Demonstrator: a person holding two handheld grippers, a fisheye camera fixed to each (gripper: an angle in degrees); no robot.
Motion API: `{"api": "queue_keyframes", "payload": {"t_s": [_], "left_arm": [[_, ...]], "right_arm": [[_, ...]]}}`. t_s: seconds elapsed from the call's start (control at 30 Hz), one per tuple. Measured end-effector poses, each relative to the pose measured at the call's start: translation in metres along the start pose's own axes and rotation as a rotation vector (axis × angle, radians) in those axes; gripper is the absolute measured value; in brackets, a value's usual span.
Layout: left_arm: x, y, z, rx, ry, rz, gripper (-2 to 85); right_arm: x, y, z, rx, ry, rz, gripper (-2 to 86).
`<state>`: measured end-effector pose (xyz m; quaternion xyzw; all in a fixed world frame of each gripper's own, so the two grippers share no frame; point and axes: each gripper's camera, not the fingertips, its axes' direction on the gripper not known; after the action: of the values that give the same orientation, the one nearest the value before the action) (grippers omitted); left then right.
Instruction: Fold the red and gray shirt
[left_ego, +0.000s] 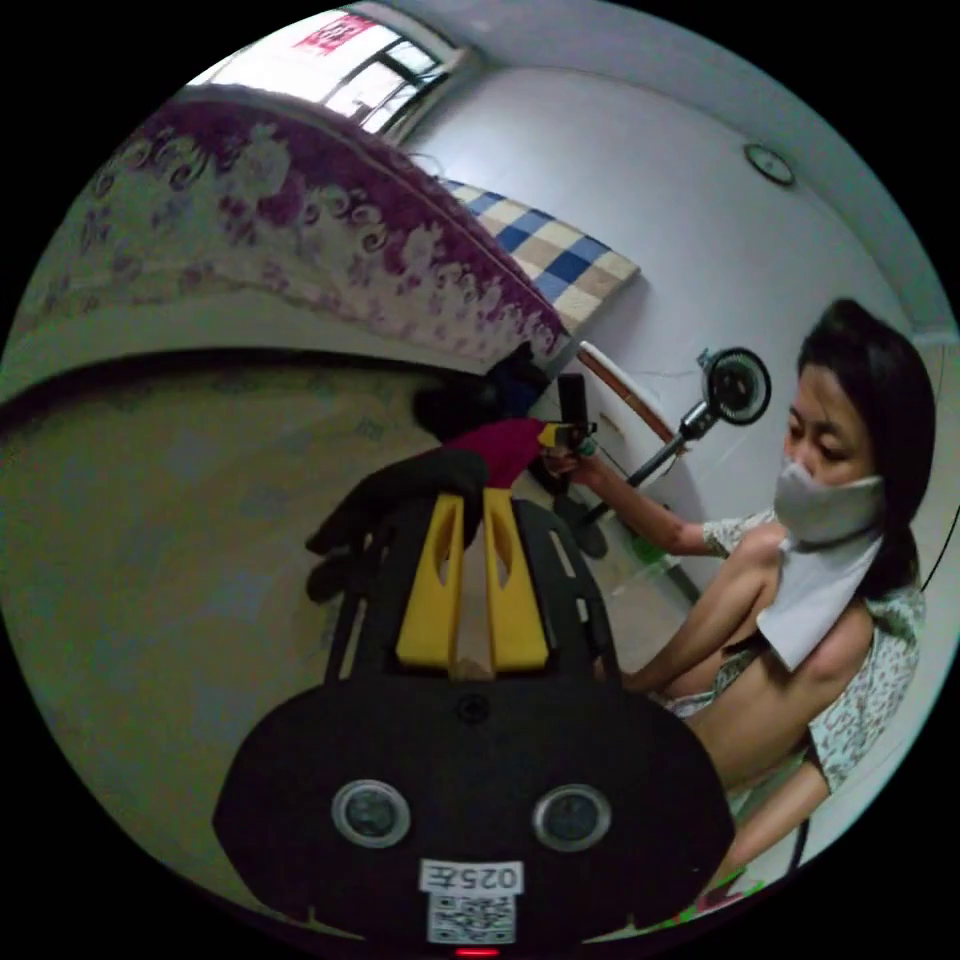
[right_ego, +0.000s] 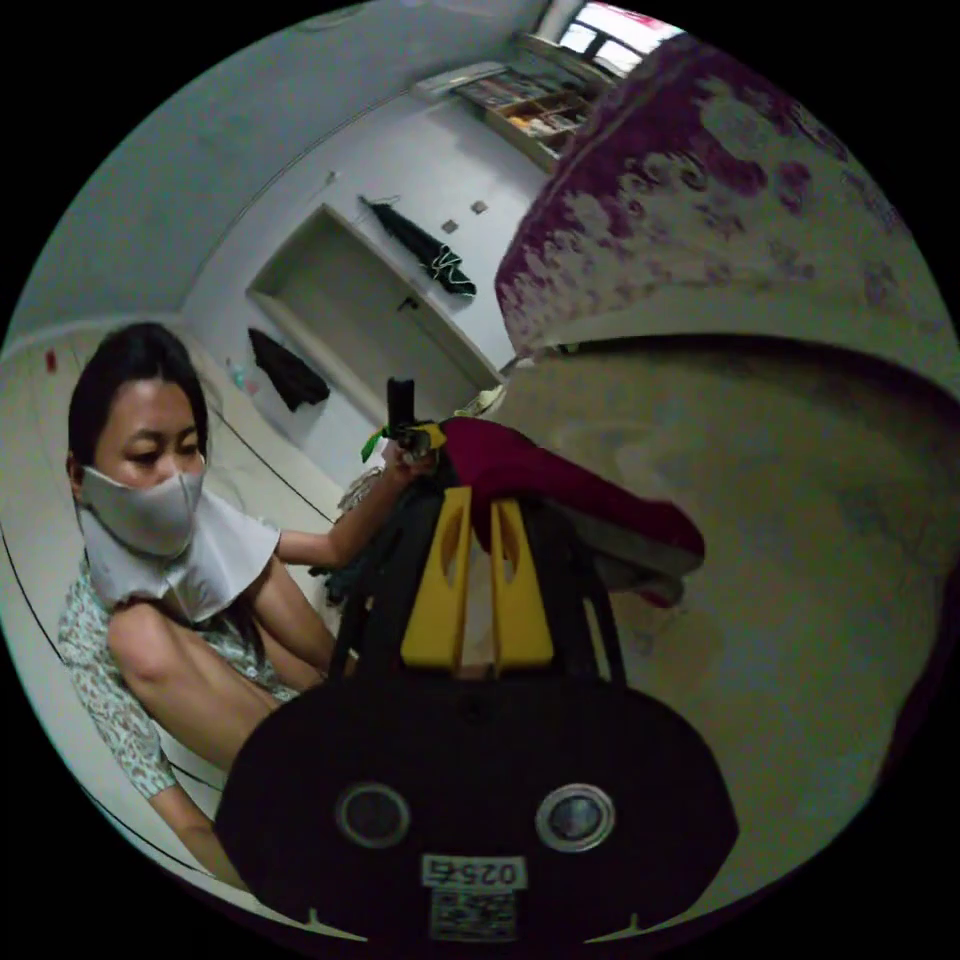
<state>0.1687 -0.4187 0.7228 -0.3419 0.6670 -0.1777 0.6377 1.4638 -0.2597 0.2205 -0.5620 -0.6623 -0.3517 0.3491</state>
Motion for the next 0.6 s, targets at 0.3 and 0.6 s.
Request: {"api": "queue_keyframes", "payload": {"t_s": [0.3, 0.6], "left_arm": [[-0.004, 0.11, 0.055, -0.167, -0.053, -0.199, -1.1], [-0.001, 0.121, -0.019, -0.089, -0.079, -0.572, 6.5]], "right_arm": [[0.077, 0.181, 0.135, -0.255, 0.073, 0.348, 2.1], [0.123, 0.317, 0.2, 0.14, -0.154, 0.68, 8.0]]}}
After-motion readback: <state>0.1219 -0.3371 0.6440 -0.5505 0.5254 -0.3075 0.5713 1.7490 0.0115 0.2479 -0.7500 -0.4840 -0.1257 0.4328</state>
